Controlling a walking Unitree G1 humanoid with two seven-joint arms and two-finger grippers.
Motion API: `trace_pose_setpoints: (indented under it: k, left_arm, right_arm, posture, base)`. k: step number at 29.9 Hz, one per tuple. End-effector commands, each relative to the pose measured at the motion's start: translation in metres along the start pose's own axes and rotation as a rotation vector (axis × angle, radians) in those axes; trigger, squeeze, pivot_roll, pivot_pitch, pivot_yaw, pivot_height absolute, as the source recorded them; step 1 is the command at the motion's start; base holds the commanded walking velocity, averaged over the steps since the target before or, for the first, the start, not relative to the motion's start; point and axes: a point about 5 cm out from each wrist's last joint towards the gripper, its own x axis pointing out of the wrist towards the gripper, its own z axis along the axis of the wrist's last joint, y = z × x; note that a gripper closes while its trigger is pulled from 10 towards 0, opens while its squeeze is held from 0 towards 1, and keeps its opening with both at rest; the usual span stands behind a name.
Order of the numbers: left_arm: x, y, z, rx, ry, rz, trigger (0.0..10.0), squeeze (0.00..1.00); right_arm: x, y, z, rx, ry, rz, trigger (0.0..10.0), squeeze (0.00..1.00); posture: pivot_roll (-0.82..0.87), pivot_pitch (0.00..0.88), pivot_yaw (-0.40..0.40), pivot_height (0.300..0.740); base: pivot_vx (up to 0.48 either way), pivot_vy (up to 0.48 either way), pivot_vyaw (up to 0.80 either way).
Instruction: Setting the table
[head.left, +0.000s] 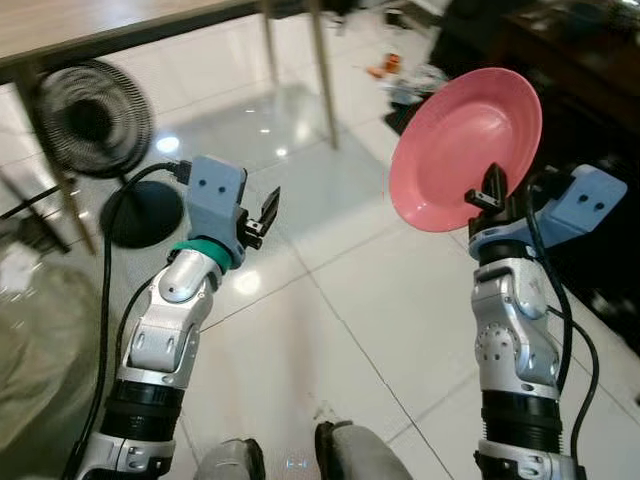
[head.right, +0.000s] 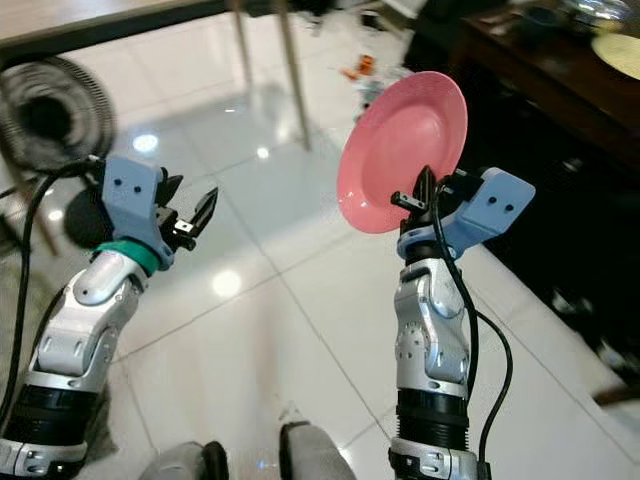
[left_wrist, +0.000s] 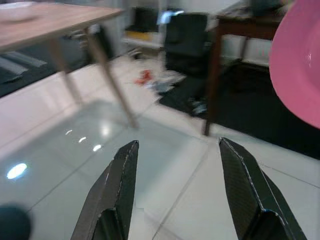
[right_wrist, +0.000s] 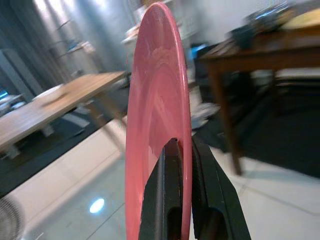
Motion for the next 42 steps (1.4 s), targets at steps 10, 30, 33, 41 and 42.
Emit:
trace_pose_setpoints:
  k: [10, 30, 33, 41, 42]
  left_arm:
    - [-0.0015, -0.0046, -0.0056, 0.023, 0.041, -0.028, 10.0, 0.00]
    - [-0.0004, -0.0057, -0.0042, 0.039, 0.035, -0.047, 10.0, 0.00]
    - [-0.0002, -0.0061, -0.0046, 0.043, 0.040, -0.052, 10.0, 0.00]
    - [-0.0002, -0.0071, -0.0058, 0.087, 0.048, -0.070, 10.0, 0.00]
    - [-0.0002, -0.0070, -0.0062, 0.094, 0.051, -0.070, 10.0, 0.00]
  right_arm:
    - [-0.0007, -0.0012, -0.0003, 0.000, 0.001, -0.008, 10.0, 0.00]
    - [0.0001, -0.0008, -0.0003, -0.001, -0.001, -0.007, 10.0, 0.00]
    - [-0.0002, -0.0010, -0.0003, -0.002, -0.001, -0.007, 10.0, 0.00]
    - [-0.0004, -0.0012, 0.0000, -0.005, -0.001, -0.005, 10.0, 0.00]
    - [-0.0004, -0.0013, 0.0001, -0.006, -0.001, -0.005, 10.0, 0.00]
  posture:
    - [0.05, 0.025, 0.028, 0.740]
    - [0.05, 0.012, 0.031, 0.740]
    - [0.05, 0.009, 0.031, 0.740]
    - [0.05, 0.012, 0.031, 0.740]
    - [0.05, 0.014, 0.032, 0.740]
  base:
    - [0.000, 0.000, -0.80]
    - [0.000, 0.000, -0.80]
    - [0.000, 0.000, -0.80]
    - [0.000, 0.000, -0.80]
    - [0.000, 0.000, -0.80]
